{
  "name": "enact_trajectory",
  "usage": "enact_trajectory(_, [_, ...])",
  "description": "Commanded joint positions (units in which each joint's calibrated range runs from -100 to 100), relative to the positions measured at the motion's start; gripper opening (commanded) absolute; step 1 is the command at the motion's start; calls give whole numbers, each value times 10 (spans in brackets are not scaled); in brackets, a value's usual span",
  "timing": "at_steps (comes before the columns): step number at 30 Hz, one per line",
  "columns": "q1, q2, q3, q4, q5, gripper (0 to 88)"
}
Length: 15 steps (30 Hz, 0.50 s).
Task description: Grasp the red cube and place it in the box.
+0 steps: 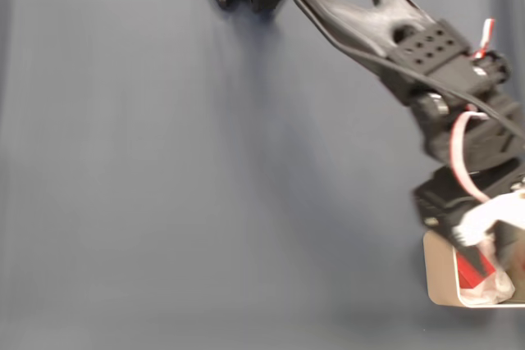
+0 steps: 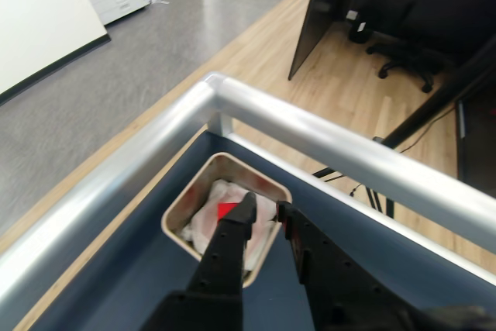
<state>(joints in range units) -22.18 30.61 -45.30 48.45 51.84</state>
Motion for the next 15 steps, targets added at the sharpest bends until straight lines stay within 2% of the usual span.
enact_trajectory(1, [63, -138, 125, -62, 1, 0])
enact_trajectory(9, [172, -317, 327, -74, -16, 0])
enact_trajectory(15, [215, -548, 625, -127, -23, 0])
